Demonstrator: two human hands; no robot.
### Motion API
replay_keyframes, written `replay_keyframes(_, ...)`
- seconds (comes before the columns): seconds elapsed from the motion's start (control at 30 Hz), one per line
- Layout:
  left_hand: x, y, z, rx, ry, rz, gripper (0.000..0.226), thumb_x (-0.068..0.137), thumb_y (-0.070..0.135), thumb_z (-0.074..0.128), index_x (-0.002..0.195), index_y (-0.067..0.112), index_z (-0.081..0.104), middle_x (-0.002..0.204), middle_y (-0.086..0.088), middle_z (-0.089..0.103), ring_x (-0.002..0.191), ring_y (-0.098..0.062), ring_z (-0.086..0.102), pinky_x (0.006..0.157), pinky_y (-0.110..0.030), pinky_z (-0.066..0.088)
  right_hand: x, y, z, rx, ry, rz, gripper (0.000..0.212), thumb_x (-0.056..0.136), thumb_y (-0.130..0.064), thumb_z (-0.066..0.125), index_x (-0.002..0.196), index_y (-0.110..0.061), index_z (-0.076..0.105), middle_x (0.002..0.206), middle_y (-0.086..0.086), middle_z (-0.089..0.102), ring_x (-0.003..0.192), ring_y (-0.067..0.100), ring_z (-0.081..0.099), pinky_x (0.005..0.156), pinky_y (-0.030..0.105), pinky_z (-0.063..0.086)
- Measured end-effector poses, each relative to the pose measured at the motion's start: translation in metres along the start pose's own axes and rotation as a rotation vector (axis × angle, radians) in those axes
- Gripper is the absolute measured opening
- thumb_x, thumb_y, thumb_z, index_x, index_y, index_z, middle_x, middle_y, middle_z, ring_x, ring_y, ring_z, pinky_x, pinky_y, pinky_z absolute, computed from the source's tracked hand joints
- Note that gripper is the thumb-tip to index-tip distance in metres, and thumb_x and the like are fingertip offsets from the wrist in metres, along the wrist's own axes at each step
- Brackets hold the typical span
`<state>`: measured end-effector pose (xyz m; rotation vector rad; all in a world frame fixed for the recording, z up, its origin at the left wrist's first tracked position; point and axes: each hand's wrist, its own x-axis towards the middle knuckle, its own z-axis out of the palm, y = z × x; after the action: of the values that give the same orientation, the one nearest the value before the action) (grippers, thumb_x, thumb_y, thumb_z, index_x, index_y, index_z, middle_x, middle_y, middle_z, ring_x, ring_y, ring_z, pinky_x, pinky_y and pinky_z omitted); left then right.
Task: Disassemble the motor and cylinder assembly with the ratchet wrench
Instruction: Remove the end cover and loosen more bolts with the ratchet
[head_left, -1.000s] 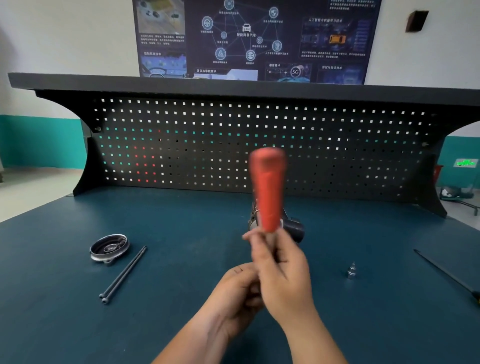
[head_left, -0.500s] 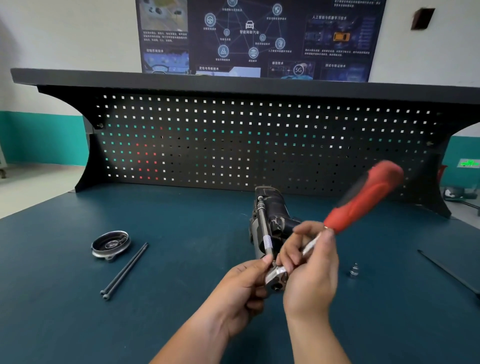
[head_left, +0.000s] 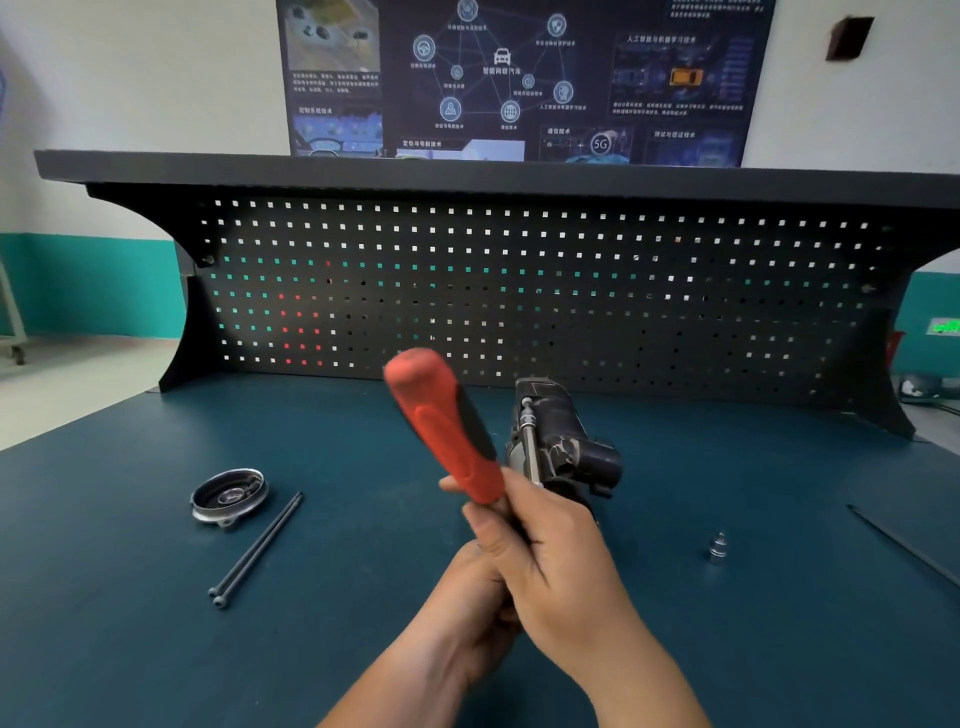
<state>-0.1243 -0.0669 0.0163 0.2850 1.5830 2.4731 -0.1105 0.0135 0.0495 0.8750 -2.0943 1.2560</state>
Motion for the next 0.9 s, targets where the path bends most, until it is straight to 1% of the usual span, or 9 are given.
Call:
replay_keyframes(0.07,0.002,-0.005,-0.007,0.079,-0.022,0.009,0.026,0.097,0.031,0.044,0.075,0.022,0.055,0.057,0.015,0.064,0.059,0.001,0.060,0.063,-0.017,0.048,0.000,0.000,0.004,-0.021,-0.041,-0.009,0.032,0.089,-0.053,0.042,0.107,-0.034,0.059,0.085,-0.018,0.064,0.080,0.004,0.059,0.073,0.030,0.048)
replay_keyframes(0.13,0.005,-0.010,-0.013,0.111,0.006,0.006,0.028,0.102,0.028,0.032,0.078,0.024,0.045,0.048,0.021,0.061,0.049,0.007,0.059,0.051,-0.010,0.048,-0.001,0.000,0.006,-0.006,-0.006,-0.043,0.026,0.089,-0.051,0.043,0.106,-0.036,0.057,0.076,-0.021,0.059,0.072,0.000,0.054,0.067,0.024,0.045)
replay_keyframes(0.2,0.004,-0.004,-0.007,0.100,0.022,-0.041,0.025,0.093,0.027,0.045,0.070,0.016,0.048,0.051,0.011,0.058,0.050,-0.005,0.056,0.048,-0.021,0.041,-0.001,-0.001,0.007,0.074,0.112,-0.032,0.028,0.089,-0.048,0.045,0.103,-0.031,0.063,0.073,-0.010,0.059,0.065,0.005,0.052,0.062,0.020,0.041)
replay_keyframes(0.23,0.005,-0.002,-0.004,0.061,0.028,-0.054,0.018,0.084,0.019,0.054,0.068,0.012,0.049,0.055,0.000,0.052,0.052,-0.012,0.047,0.050,-0.027,0.028,-0.001,-0.002,0.007,0.155,0.195,0.007,0.028,0.089,-0.047,0.046,0.102,-0.031,0.066,0.067,-0.006,0.057,0.058,0.008,0.049,0.057,0.019,0.038)
replay_keyframes(0.3,0.007,0.002,-0.001,-0.001,0.039,-0.090,0.015,0.073,0.010,0.064,0.068,0.011,0.049,0.059,-0.004,0.035,0.051,-0.011,0.029,0.054,-0.027,0.012,0.002,-0.005,0.005,0.440,0.415,0.109,0.023,0.090,-0.042,0.048,0.090,-0.034,0.069,0.052,-0.009,0.043,0.047,0.008,0.036,0.049,0.019,0.031)
replay_keyframes(0.43,0.006,0.003,0.002,-0.133,0.028,-0.109,0.024,0.062,0.037,0.068,0.064,0.013,0.066,0.061,0.000,0.037,0.044,-0.003,0.022,0.035,-0.013,0.013,0.006,-0.005,-0.002,1.034,0.903,0.321,0.049,0.098,-0.029,0.037,0.053,-0.024,0.057,0.045,-0.008,0.033,0.037,0.007,0.028,0.042,0.019,0.030)
replay_keyframes(0.53,0.005,0.001,0.003,-0.106,0.030,-0.114,0.035,0.057,0.042,0.070,0.073,0.011,0.068,0.062,-0.001,0.041,0.041,-0.003,0.024,0.035,-0.013,0.015,0.003,-0.002,-0.005,1.223,1.052,0.413,0.045,0.098,-0.029,0.031,0.055,-0.022,0.043,0.046,-0.007,0.029,0.037,0.009,0.025,0.041,0.020,0.029)
replay_keyframes(0.73,0.008,0.001,0.000,-0.002,0.032,-0.143,0.037,0.050,0.049,0.072,0.065,0.018,0.061,0.060,0.001,0.043,0.044,-0.005,0.029,0.039,-0.015,0.014,0.006,-0.004,0.000,0.973,0.910,0.265,0.040,0.090,-0.031,0.033,0.055,-0.026,0.051,0.046,-0.009,0.033,0.038,0.008,0.029,0.042,0.019,0.030)
replay_keyframes(0.9,0.004,0.004,-0.002,0.040,0.031,-0.201,0.022,0.076,0.026,0.066,0.072,0.020,0.046,0.058,0.000,0.035,0.048,-0.008,0.027,0.052,-0.023,0.009,0.001,0.005,0.005,0.613,0.446,0.143,0.024,0.089,-0.041,0.045,0.072,-0.028,0.056,0.050,-0.012,0.038,0.044,0.004,0.032,0.046,0.019,0.030)
